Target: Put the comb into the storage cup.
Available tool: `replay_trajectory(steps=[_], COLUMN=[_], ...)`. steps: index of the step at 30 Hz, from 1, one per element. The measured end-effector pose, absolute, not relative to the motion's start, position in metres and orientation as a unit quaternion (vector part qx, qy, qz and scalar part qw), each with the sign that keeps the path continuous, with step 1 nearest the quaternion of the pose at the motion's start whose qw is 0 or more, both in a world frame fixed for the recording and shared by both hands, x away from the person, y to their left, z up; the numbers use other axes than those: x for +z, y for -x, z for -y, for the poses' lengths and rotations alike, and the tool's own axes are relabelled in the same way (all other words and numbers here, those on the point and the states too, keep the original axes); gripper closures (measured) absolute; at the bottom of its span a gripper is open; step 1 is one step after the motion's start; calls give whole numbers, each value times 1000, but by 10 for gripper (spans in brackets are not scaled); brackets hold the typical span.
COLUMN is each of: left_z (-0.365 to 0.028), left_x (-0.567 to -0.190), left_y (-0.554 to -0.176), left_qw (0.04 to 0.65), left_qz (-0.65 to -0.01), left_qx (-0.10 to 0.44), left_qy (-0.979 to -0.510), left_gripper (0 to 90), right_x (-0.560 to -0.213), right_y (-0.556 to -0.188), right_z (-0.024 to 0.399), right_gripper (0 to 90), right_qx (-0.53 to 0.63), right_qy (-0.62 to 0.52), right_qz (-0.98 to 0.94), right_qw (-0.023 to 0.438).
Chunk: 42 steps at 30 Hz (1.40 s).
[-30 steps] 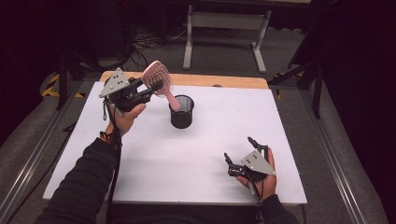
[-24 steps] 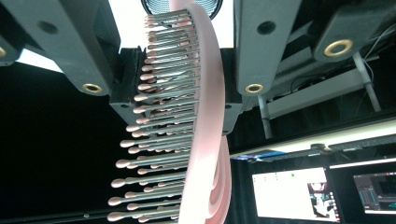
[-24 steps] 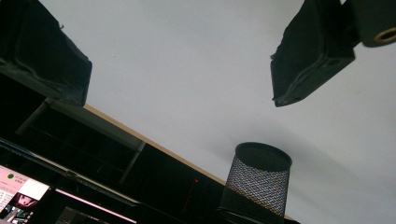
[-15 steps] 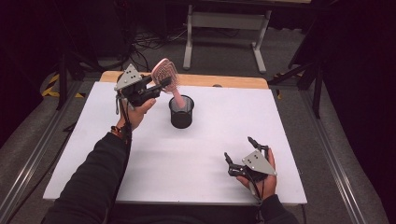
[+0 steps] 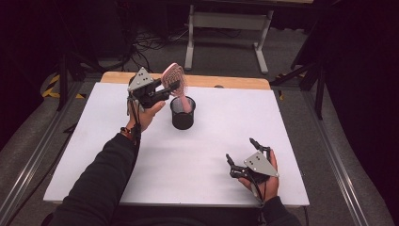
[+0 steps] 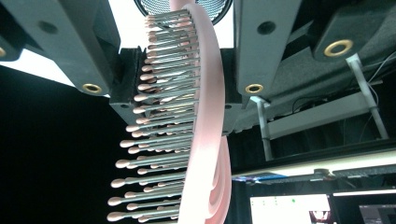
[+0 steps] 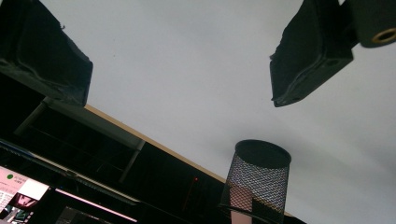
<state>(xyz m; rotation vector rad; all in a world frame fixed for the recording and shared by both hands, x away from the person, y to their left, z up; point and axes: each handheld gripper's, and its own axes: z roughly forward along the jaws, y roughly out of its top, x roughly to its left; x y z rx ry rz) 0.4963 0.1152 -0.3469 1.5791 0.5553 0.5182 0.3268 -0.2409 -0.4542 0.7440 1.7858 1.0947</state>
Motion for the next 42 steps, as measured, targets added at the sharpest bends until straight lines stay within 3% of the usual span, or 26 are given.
replay_trajectory(steps=[33, 42], left_z=[-110, -112], left_x=[-384, -386], left_y=[-501, -501], left_qw=[621, 617], left_qz=[-269, -281], left_qx=[195, 207], left_qy=[-709, -705], left_gripper=[632, 616], right_x=[-455, -456], right_y=[-327, -328], right_z=[240, 239], right_gripper=[68, 68], right_qx=[439, 434], right_qy=[-296, -297], right_qz=[-726, -729], right_qw=[439, 438])
